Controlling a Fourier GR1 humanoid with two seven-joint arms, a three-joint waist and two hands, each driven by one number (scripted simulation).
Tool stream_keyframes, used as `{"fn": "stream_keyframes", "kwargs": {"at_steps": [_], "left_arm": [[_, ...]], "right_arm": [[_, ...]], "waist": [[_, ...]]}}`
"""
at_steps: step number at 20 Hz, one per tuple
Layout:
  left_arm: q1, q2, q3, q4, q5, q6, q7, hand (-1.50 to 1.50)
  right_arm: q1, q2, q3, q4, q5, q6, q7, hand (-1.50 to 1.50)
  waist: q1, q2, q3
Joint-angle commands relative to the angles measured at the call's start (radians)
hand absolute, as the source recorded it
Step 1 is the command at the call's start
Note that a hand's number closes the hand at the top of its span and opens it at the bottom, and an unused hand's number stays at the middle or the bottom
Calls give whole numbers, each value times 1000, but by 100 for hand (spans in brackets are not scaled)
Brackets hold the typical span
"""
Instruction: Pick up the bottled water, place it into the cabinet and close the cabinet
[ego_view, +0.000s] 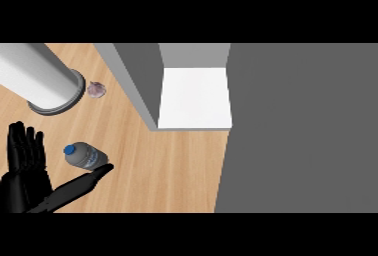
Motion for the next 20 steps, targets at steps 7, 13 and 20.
{"fn": "stream_keyframes", "kwargs": {"at_steps": [7,13,20], "left_arm": [[-52,-10,147,342,167,-141,-278,-150],[-60,-28,191,492,199,-183,-388,-150],[-118,-36,247,694,208,-205,-544,-150]], "right_arm": [[8,-33,-16,-182,-31,-10,105,-150],[56,-37,31,-178,9,-6,61,-150],[-20,-7,62,-142,71,-51,101,-150]], "waist": [[0,1,0],[-1,0,1],[2,1,1]]}}
